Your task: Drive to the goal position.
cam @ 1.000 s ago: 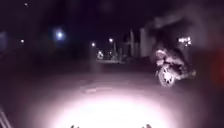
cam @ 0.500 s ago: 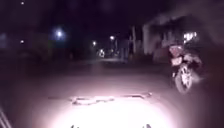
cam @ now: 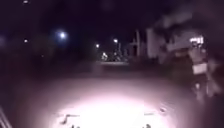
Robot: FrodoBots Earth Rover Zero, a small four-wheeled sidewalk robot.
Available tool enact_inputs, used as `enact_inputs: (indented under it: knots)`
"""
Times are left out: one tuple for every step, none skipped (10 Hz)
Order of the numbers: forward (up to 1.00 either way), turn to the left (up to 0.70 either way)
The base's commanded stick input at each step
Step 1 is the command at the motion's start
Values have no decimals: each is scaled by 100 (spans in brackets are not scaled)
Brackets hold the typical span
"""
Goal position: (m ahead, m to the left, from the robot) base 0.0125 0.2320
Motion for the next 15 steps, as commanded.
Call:
enact_inputs:
  knots:
    - [100, 0]
    - [100, 0]
    - [100, 0]
    - [100, 0]
    - [100, 0]
    - [100, 0]
    - [100, 0]
    - [100, 0]
    - [100, 0]
    - [100, 0]
    - [100, 0]
    - [100, 0]
    - [94, 0]
    - [84, 0]
    - [75, 0]
